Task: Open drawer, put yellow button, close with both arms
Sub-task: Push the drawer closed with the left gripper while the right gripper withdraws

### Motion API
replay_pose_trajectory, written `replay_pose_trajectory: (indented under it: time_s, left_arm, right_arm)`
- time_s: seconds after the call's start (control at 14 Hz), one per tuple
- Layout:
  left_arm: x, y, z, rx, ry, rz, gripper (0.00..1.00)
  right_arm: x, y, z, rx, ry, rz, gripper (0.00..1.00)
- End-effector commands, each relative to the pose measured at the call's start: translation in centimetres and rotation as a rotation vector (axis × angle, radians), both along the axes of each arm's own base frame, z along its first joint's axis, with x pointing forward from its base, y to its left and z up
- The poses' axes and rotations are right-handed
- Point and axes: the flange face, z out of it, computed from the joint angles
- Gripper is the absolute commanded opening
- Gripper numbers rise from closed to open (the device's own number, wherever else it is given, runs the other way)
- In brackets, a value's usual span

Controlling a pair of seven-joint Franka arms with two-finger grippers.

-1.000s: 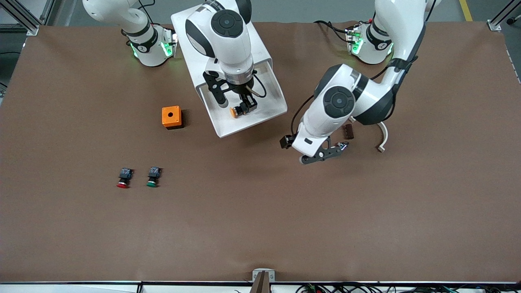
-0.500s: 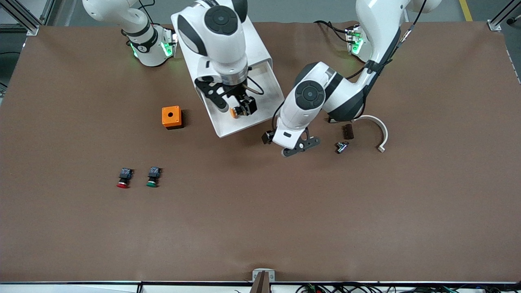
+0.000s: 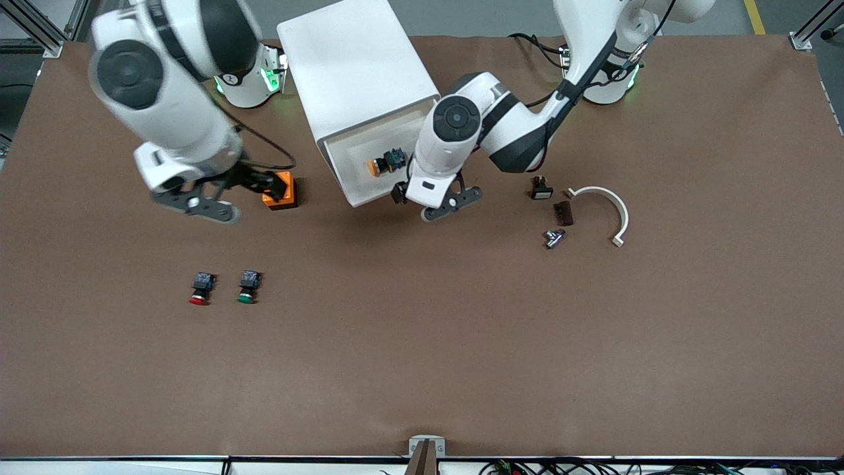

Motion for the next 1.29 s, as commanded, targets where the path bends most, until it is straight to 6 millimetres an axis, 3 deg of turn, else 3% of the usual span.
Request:
replay_pose_trajectory:
  time_s: [0.0,0.21,0.36,0.64,0.93,1.0,1.21]
  left_arm:
    - [-3.6,-2.3,0.1,0.016,0.032,0.015,1.00]
    - [-7.8,-5.1,-0.2,0.036,0.049,0.020,1.00]
    - [-9.4,-6.0,-0.2,0.044,0.055,0.026,1.00]
    - [-11.4,-7.0,-0.4,0.056,0.063,0.028,1.00]
    - [-7.9,-4.9,-0.4,0.069,0.049,0.097,1.00]
    - [-5.2,-3.2,0.2,0.074,0.026,0.129,1.00]
    - [2.9,3.4,4.9,0.133,-0.071,0.195,1.00]
  right_arm:
    - [0.2,-5.9,1.5,0.013,0.018,0.132,1.00]
    - [1.0,-13.9,2.3,0.046,0.033,0.253,1.00]
    - [1.1,-18.2,3.1,0.065,0.039,0.291,1.00]
    - [0.9,-23.3,3.1,0.082,0.044,0.313,1.00]
    - [1.1,-25.6,4.1,0.060,0.026,0.268,1.00]
    - [1.2,-25.7,4.2,0.060,0.021,0.263,1.00]
    - [1.6,-25.7,5.2,0.054,-0.002,0.221,1.00]
